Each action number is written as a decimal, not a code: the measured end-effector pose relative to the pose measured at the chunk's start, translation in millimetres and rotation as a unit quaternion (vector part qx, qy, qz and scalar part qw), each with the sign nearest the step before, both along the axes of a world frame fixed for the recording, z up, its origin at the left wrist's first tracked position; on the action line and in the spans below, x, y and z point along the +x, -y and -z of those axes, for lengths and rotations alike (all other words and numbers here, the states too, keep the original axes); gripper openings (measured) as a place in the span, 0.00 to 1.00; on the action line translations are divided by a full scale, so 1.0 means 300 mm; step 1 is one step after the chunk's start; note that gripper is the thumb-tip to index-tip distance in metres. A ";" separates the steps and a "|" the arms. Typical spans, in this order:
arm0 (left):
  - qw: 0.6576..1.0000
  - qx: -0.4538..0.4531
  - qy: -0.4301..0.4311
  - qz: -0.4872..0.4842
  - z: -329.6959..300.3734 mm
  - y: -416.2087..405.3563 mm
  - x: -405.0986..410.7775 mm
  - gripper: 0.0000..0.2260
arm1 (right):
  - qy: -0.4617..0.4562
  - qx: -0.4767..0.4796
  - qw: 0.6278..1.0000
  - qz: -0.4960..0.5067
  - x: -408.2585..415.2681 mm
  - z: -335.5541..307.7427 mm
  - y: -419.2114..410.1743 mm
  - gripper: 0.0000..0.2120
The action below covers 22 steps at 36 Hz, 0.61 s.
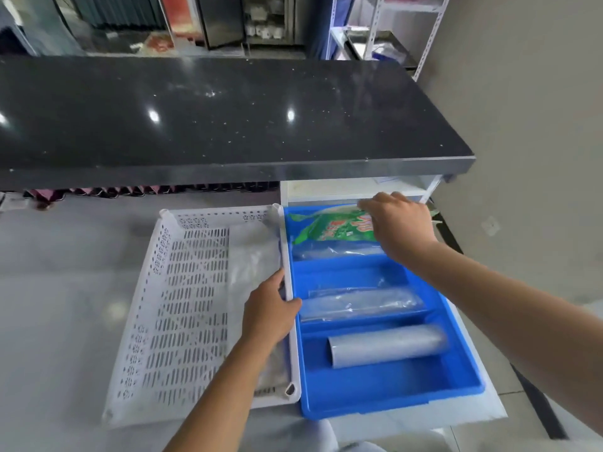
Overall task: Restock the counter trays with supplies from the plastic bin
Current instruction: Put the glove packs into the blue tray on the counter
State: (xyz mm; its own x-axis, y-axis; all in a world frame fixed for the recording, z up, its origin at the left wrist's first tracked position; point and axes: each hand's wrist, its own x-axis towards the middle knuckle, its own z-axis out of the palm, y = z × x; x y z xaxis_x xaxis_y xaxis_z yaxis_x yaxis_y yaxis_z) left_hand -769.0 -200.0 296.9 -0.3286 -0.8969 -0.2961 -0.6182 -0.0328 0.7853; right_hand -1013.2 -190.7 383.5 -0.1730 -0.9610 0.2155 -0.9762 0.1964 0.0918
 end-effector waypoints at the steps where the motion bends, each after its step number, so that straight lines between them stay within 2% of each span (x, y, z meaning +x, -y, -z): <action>1: 1.000 0.001 0.001 0.000 0.000 0.001 0.001 0.28 | 0.002 0.009 1.000 -0.003 0.001 0.021 0.013 0.20; 7: 1.000 0.000 -0.001 -0.003 -0.002 -0.007 0.005 0.30 | -0.007 0.109 0.994 -0.007 0.005 0.120 0.068 0.22; 13: 1.000 0.006 0.010 -0.012 0.012 -0.005 0.005 0.32 | 0.040 0.162 0.986 -0.001 -0.040 0.078 0.160 0.26; 20: 0.999 0.014 0.021 -0.021 0.017 -0.006 0.001 0.33 | 0.070 0.111 0.991 0.011 -0.054 0.126 0.174 0.33; 22: 0.999 0.019 0.020 -0.026 0.012 -0.007 0.001 0.33 | 0.112 0.078 0.991 0.017 -0.043 0.154 0.122 0.34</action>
